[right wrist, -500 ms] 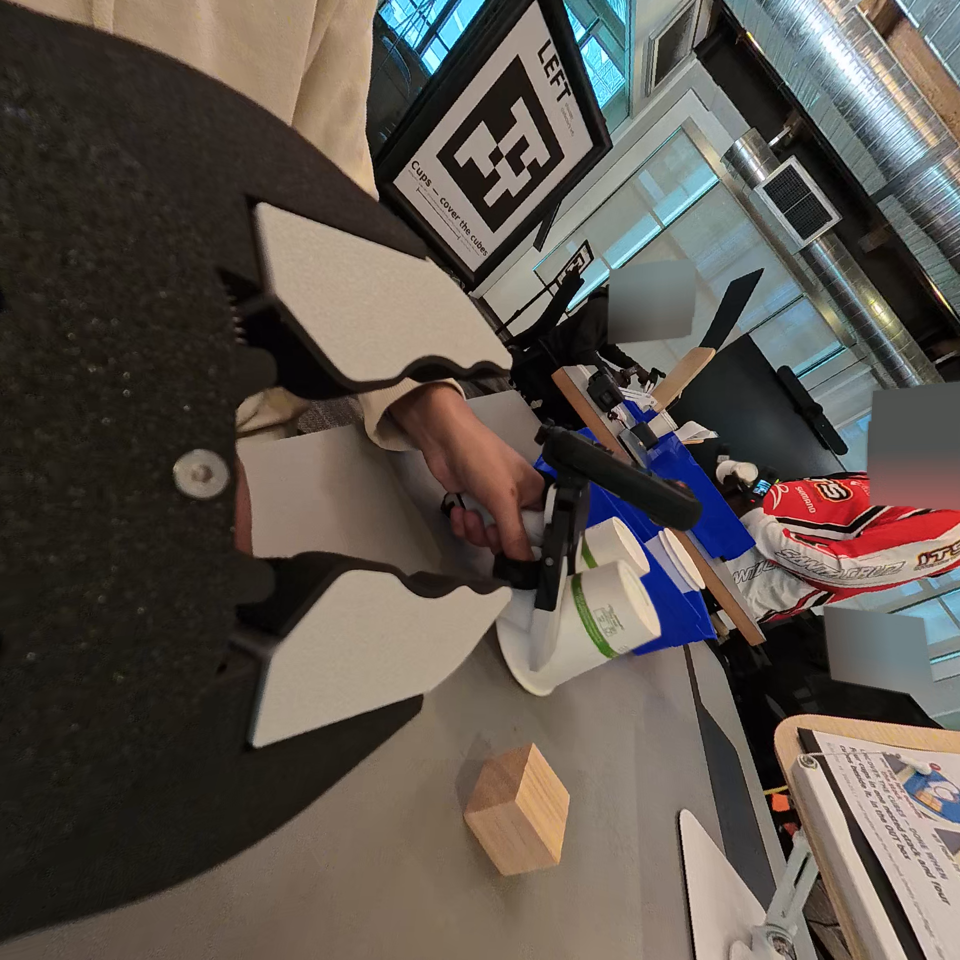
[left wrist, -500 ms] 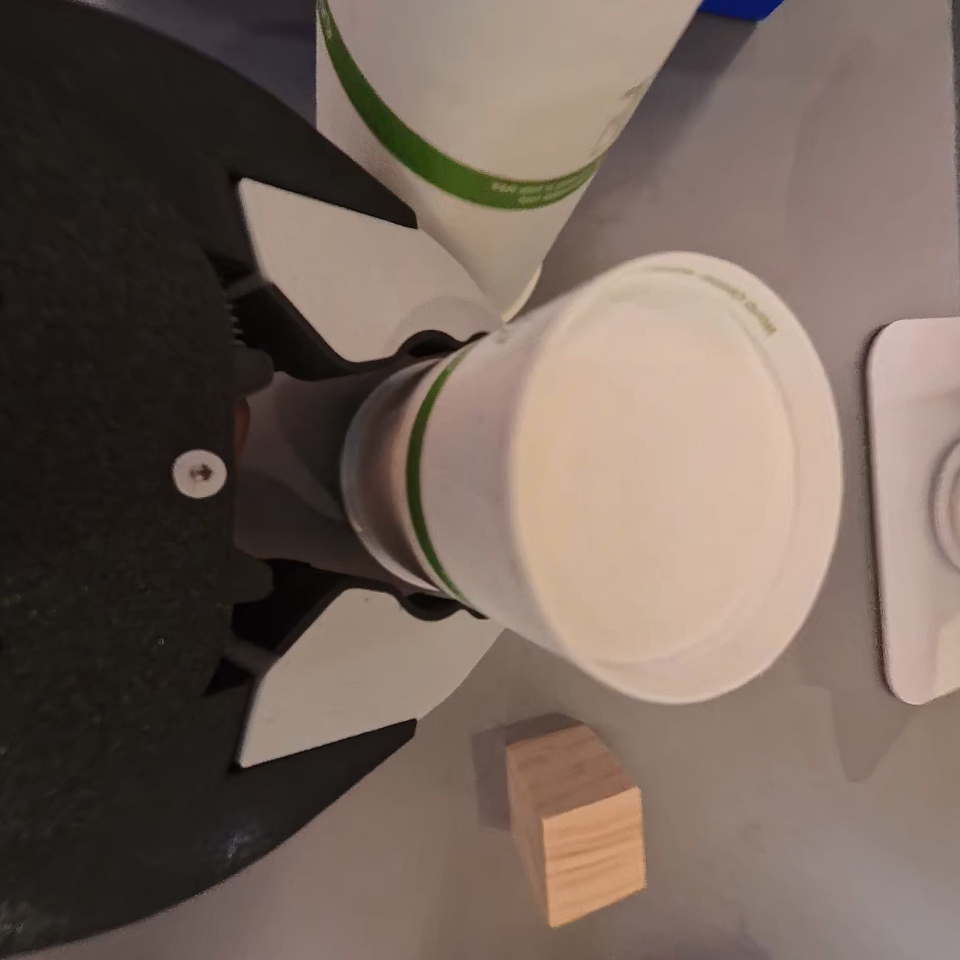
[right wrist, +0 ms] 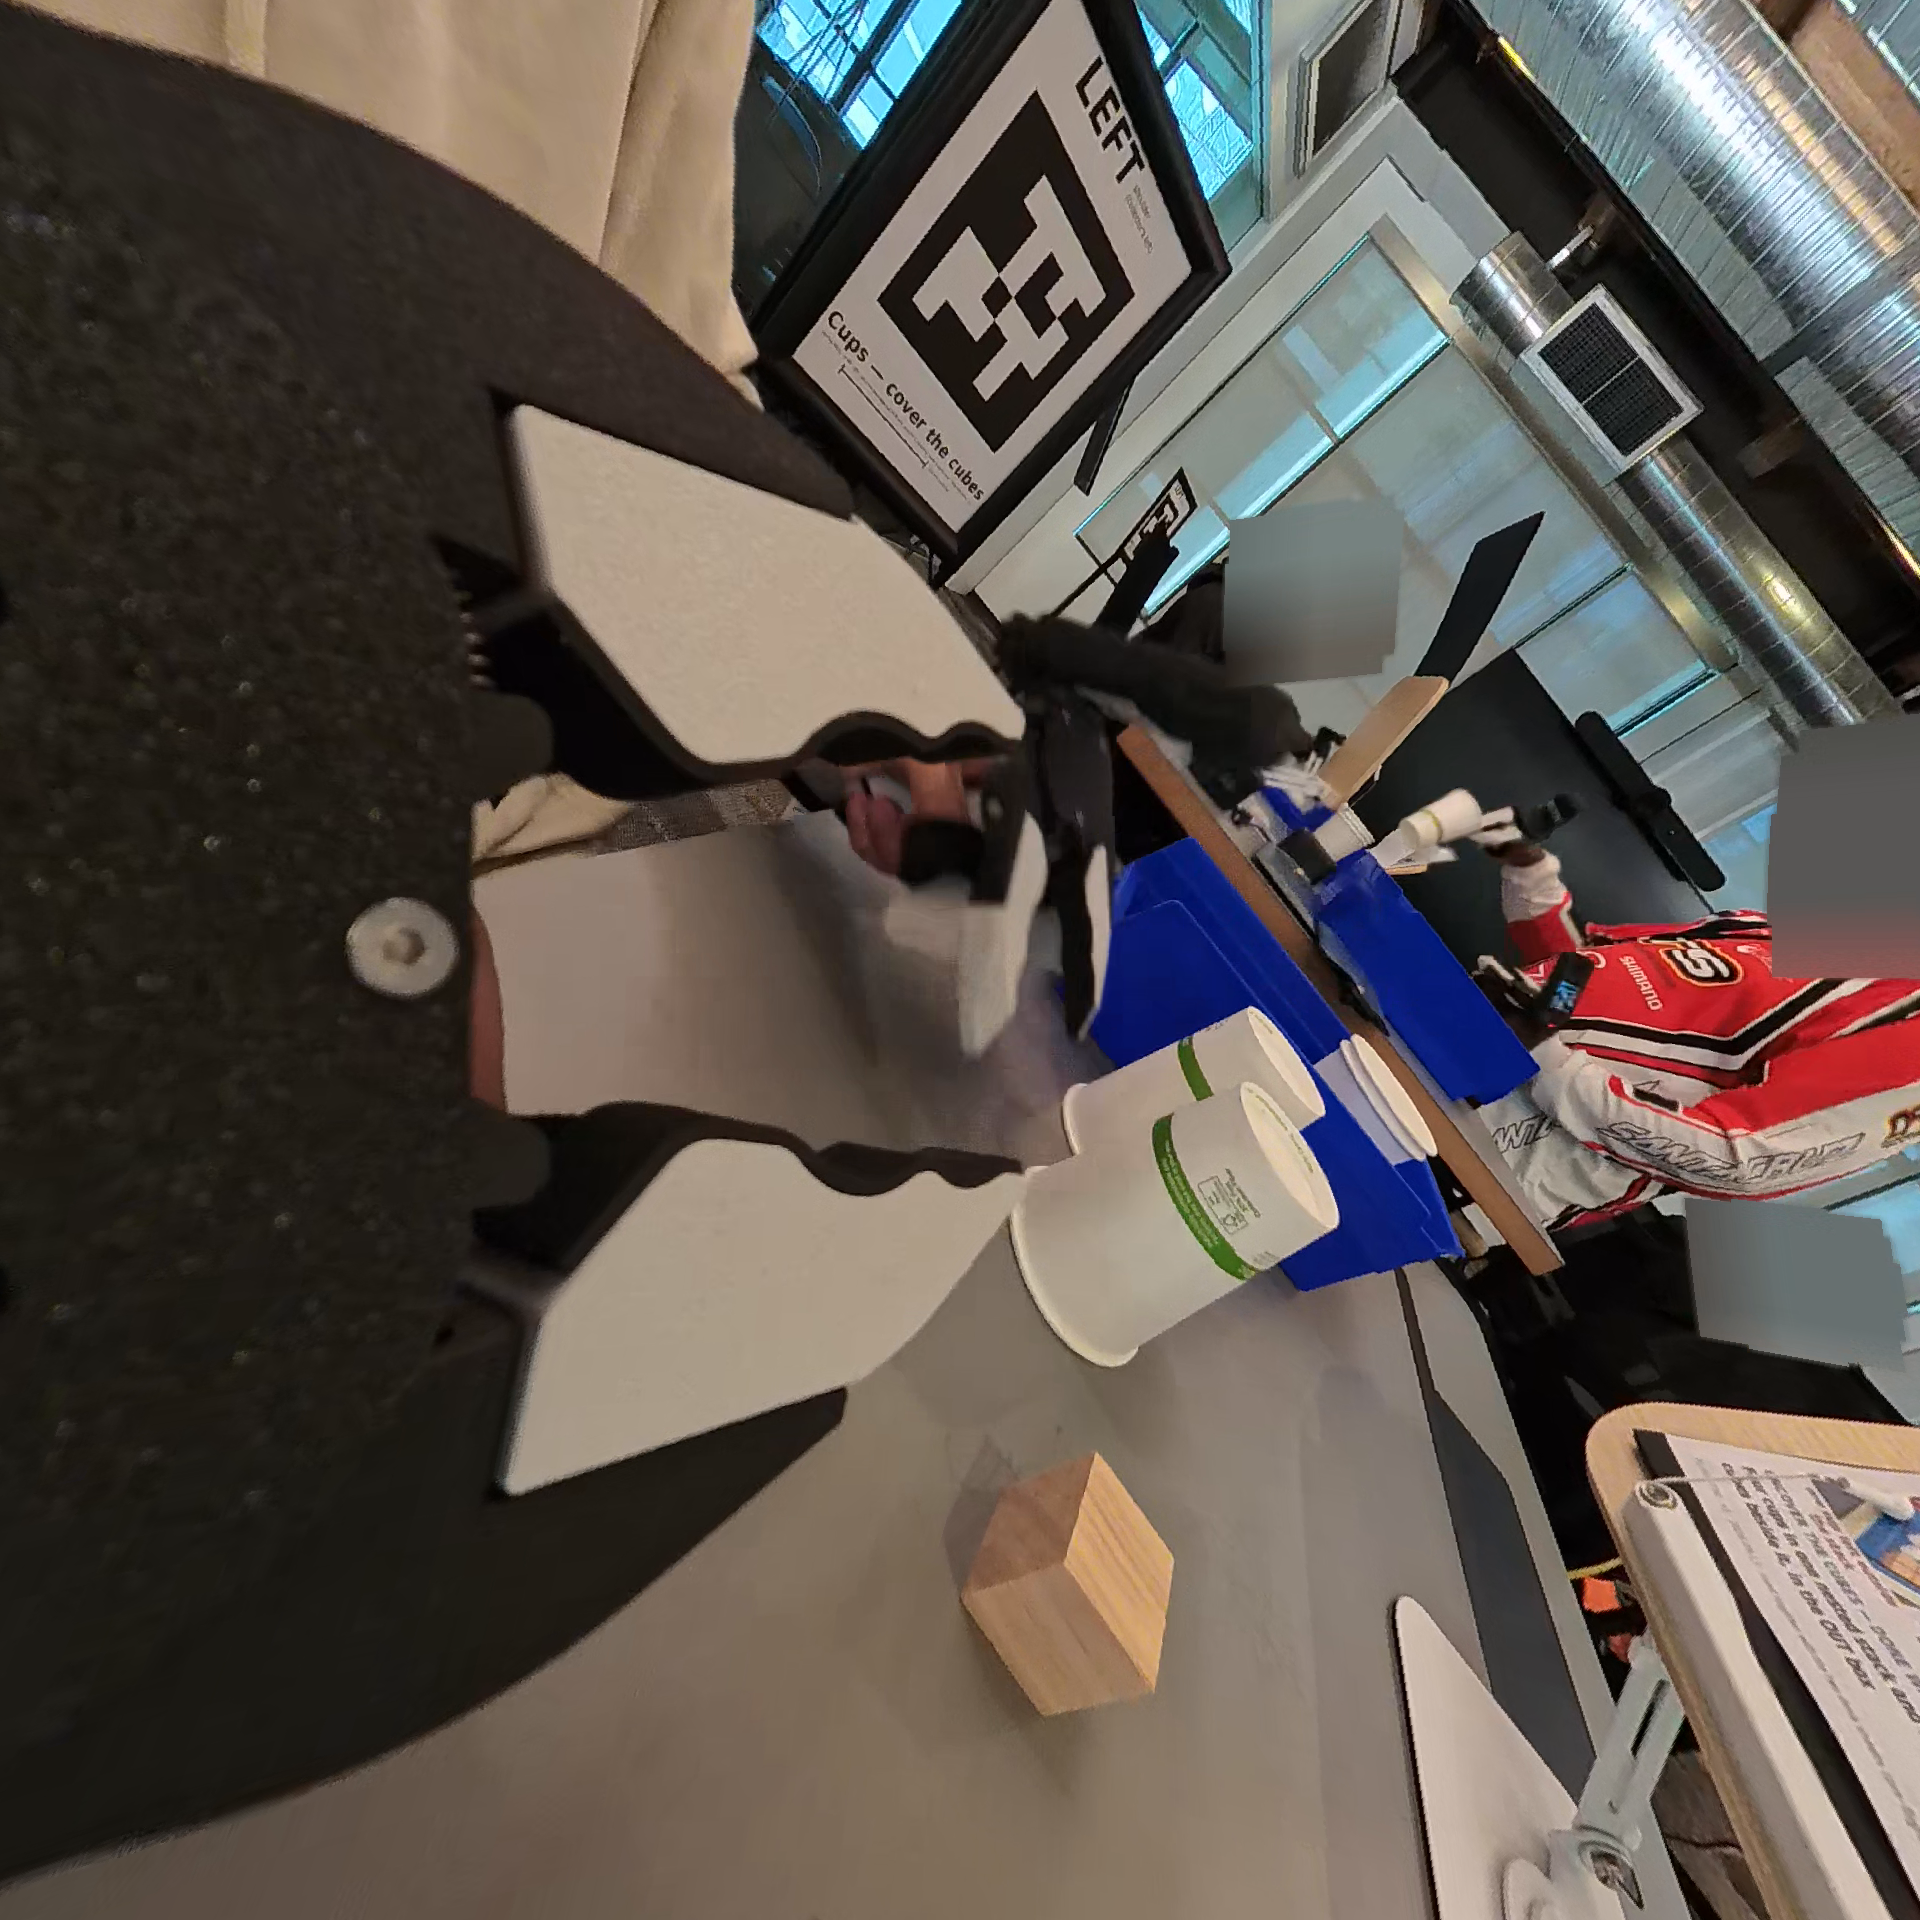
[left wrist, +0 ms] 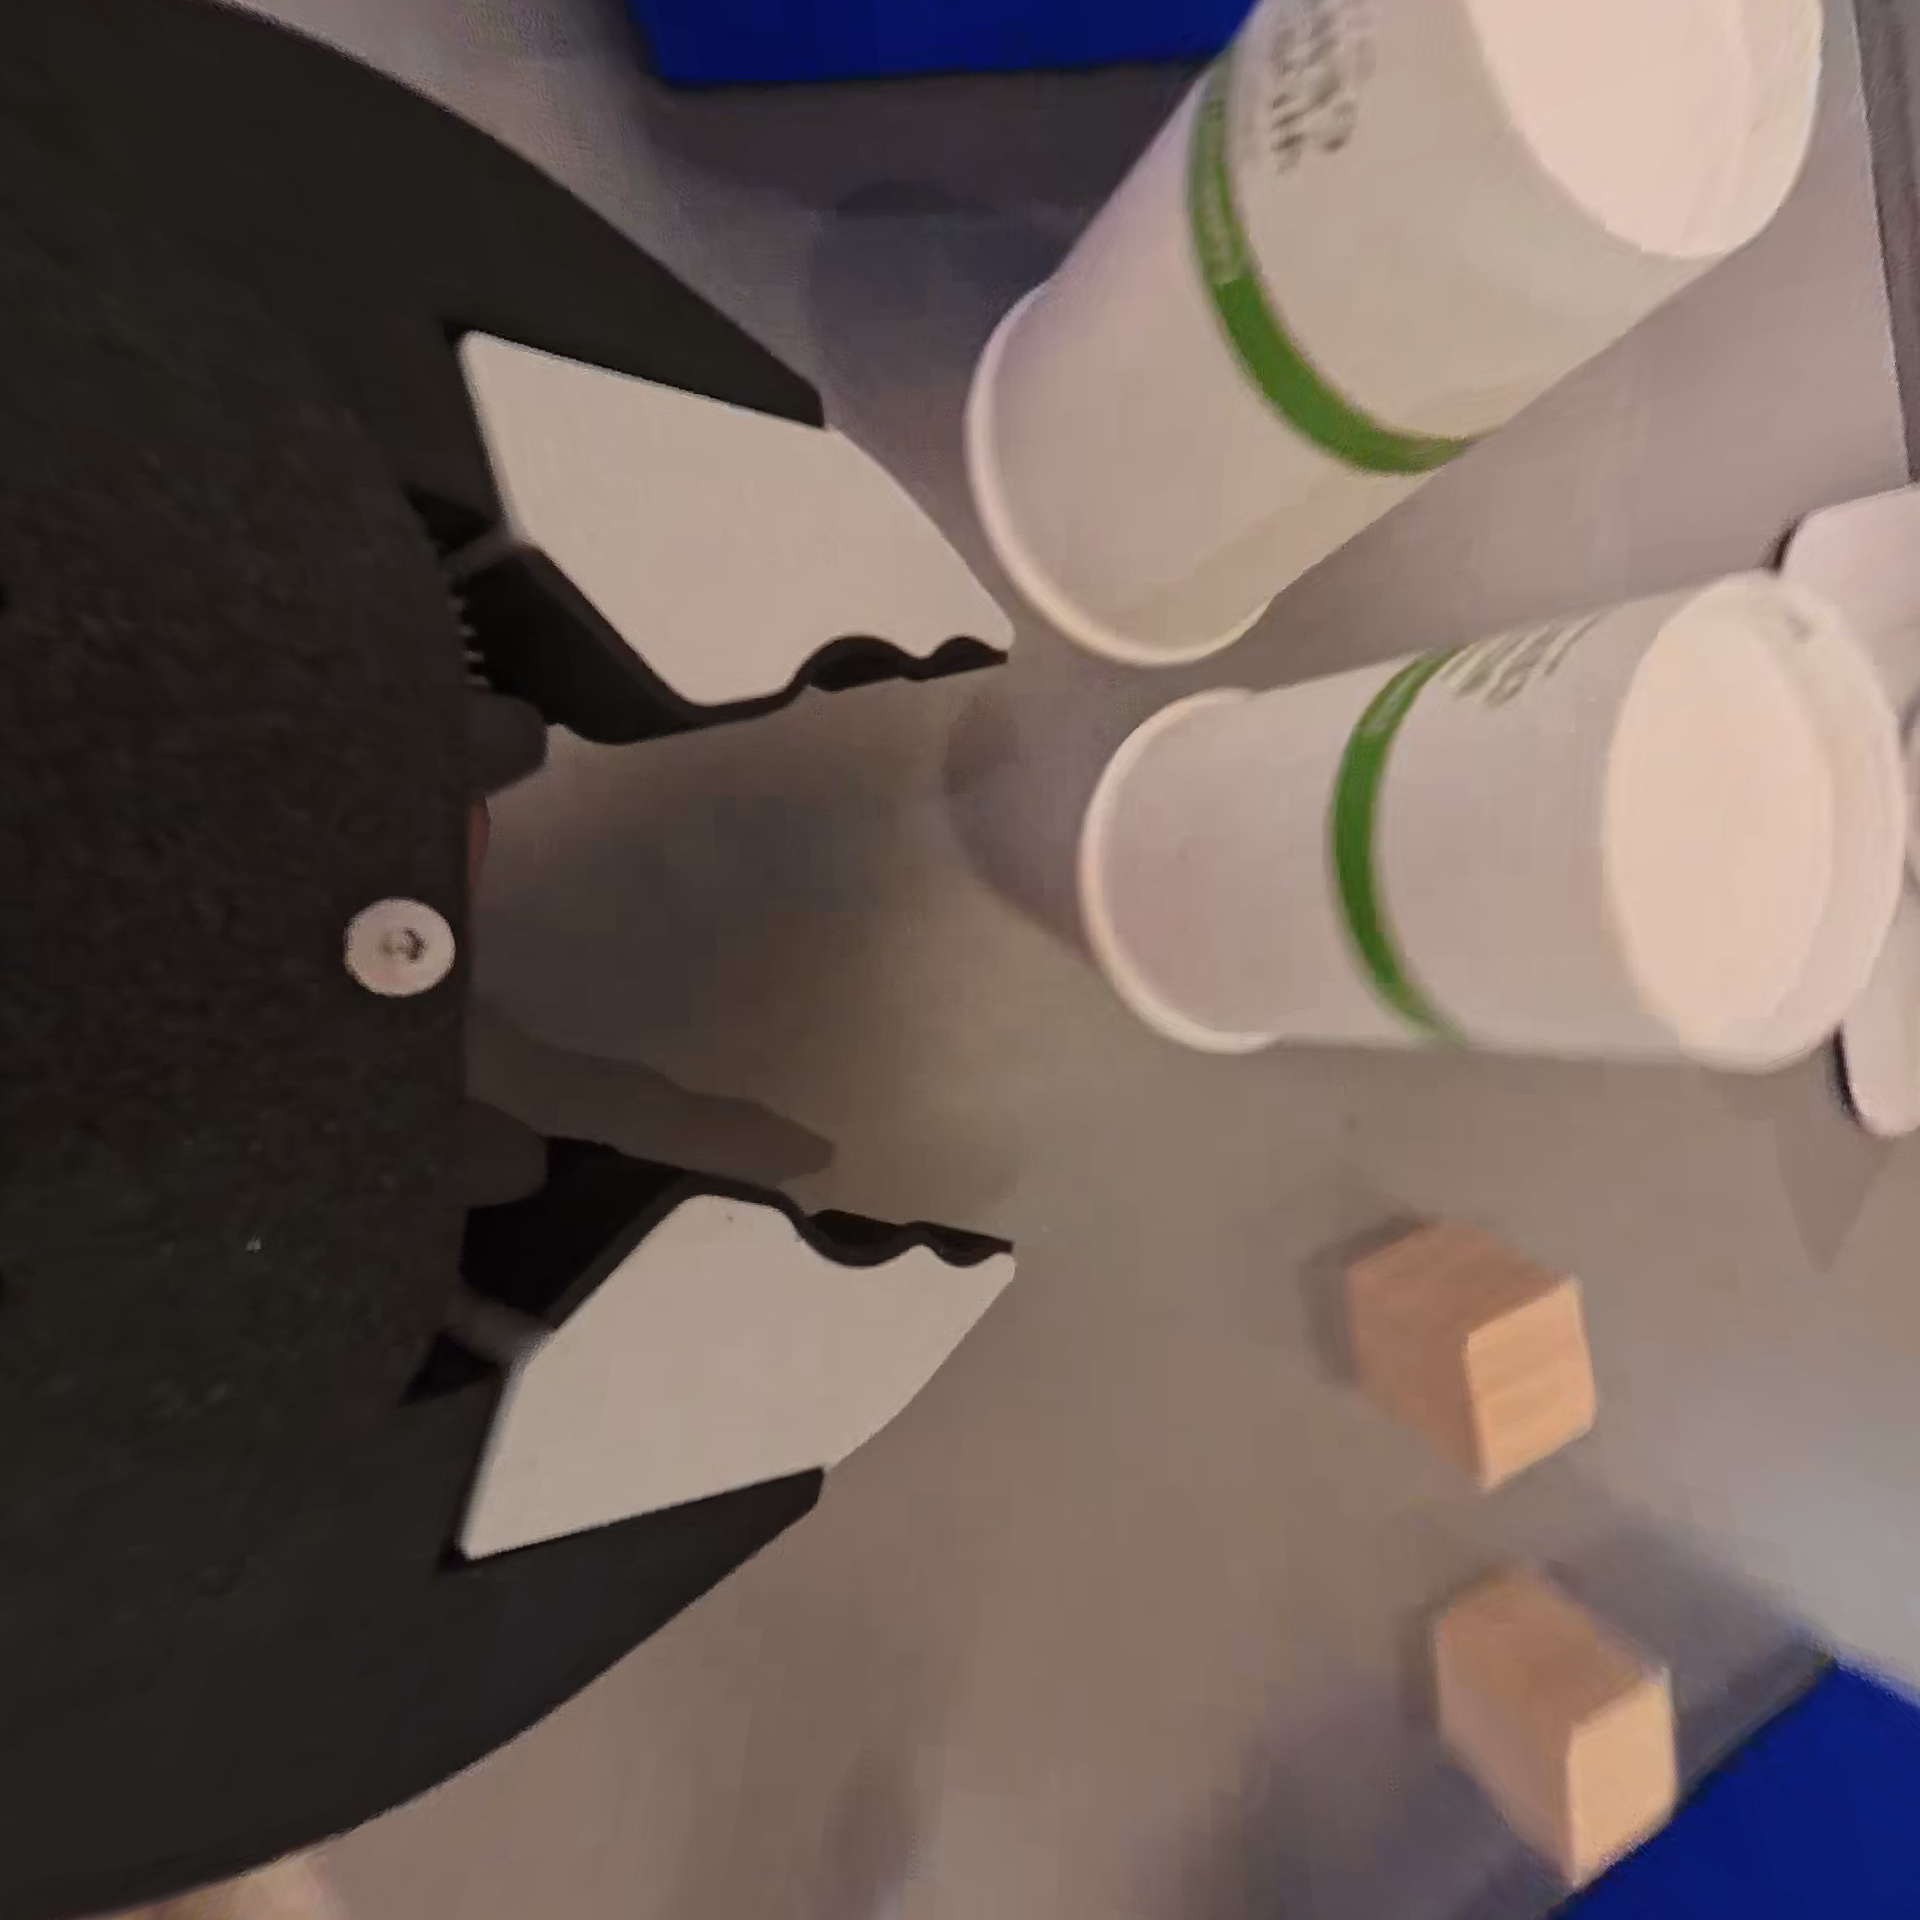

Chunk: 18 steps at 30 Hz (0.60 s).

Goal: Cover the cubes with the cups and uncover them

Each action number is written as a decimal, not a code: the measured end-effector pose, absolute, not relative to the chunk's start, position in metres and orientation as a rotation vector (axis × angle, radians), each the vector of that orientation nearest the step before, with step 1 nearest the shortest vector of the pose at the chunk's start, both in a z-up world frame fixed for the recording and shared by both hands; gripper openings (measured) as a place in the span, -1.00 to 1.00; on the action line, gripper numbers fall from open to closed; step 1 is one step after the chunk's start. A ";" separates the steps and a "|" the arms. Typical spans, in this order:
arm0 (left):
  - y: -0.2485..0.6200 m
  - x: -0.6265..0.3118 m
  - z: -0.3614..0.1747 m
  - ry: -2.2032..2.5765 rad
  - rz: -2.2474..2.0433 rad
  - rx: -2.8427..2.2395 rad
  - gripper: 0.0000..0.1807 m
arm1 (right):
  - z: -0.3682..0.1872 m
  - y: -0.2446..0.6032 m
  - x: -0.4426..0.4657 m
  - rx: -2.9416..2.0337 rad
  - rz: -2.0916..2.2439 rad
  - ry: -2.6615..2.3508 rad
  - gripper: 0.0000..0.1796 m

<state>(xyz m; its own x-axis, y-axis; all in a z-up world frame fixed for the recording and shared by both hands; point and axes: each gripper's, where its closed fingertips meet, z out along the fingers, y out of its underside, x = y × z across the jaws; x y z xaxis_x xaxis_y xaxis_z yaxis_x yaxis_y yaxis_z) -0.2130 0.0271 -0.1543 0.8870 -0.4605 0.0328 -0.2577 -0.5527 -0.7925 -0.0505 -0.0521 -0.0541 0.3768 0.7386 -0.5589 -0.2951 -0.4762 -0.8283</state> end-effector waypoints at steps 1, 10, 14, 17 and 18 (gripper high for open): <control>0.008 -0.214 -0.151 0.551 -0.332 -2.156 0.09 | -0.056 -0.052 -0.051 -1.647 1.297 -0.402 -0.20; -0.090 -0.236 -0.141 0.529 -0.668 -2.069 -0.11 | -0.073 -0.052 -0.069 -1.698 1.298 -0.441 -0.21; -0.025 -0.297 -0.062 0.505 -0.465 -1.905 -0.33 | -0.076 -0.057 -0.078 -1.715 1.290 -0.491 -0.21; 0.060 -0.378 0.005 0.442 -0.219 -1.869 -0.43 | -0.078 -0.060 -0.081 -1.728 1.276 -0.519 -0.22; 0.085 -0.396 0.014 0.474 -0.173 -1.926 -0.38 | -0.079 -0.060 -0.081 -1.732 1.272 -0.524 -0.22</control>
<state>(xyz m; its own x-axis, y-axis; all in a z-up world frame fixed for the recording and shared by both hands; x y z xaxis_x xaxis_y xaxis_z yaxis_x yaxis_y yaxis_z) -0.3961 0.0851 0.0138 0.9097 -0.4033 -0.0991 -0.2447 -0.3278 -0.9125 -0.0813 -0.0598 -0.0791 0.3821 0.7573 -0.5296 -0.1641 -0.5083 -0.8454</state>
